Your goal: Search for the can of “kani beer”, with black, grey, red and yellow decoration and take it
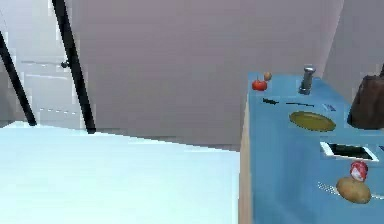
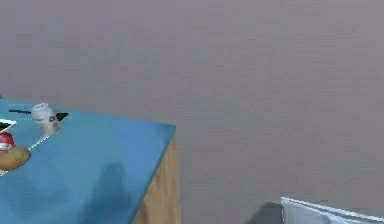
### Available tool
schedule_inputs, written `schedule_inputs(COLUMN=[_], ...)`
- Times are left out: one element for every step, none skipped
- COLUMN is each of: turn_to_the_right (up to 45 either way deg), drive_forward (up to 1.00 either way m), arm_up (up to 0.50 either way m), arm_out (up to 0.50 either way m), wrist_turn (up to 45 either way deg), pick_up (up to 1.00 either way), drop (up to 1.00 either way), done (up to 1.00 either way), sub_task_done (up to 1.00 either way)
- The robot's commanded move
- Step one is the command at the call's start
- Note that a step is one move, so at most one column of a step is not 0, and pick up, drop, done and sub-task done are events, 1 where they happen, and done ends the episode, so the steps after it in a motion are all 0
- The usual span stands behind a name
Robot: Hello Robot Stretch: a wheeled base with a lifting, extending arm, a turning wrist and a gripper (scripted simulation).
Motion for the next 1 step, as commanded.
schedule_inputs(turn_to_the_right=[-33.0], drive_forward=[0.0], arm_up=[0.0], arm_out=[0.0], wrist_turn=[0.0], pick_up=[0.0], drop=[0.0], done=[0.0], sub_task_done=[0.0])
